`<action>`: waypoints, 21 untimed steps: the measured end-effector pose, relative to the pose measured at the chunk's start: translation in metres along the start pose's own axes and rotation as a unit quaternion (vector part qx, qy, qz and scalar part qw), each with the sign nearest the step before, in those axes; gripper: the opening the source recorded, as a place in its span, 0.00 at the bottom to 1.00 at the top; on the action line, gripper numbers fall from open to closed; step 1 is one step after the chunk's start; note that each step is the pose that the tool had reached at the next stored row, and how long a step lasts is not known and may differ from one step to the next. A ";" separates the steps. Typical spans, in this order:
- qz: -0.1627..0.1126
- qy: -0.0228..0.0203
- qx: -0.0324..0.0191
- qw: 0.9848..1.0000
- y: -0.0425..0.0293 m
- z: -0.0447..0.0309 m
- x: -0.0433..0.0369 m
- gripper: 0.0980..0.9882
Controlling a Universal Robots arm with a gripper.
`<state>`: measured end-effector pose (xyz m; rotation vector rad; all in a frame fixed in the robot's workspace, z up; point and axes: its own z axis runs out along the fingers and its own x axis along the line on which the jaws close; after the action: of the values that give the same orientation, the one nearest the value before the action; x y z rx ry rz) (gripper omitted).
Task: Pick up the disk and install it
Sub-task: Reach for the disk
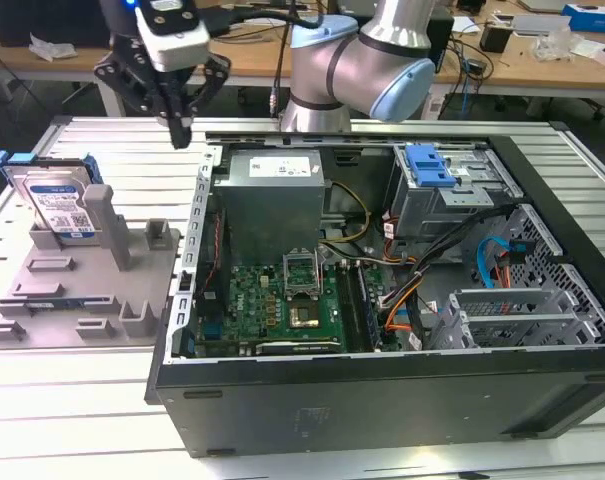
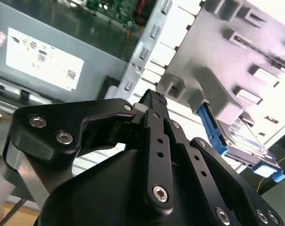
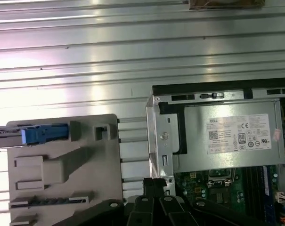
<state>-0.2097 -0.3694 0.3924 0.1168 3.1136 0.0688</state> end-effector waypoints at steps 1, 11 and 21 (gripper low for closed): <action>0.000 0.000 0.000 1.000 0.0014 0.0000 0.0039 0.01; 0.000 0.000 0.000 1.000 0.0164 0.0008 0.0508 0.01; 0.000 0.000 0.000 1.000 0.0256 0.0020 0.1038 0.01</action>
<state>-0.3113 -0.3360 0.3891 0.1166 3.1137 0.0688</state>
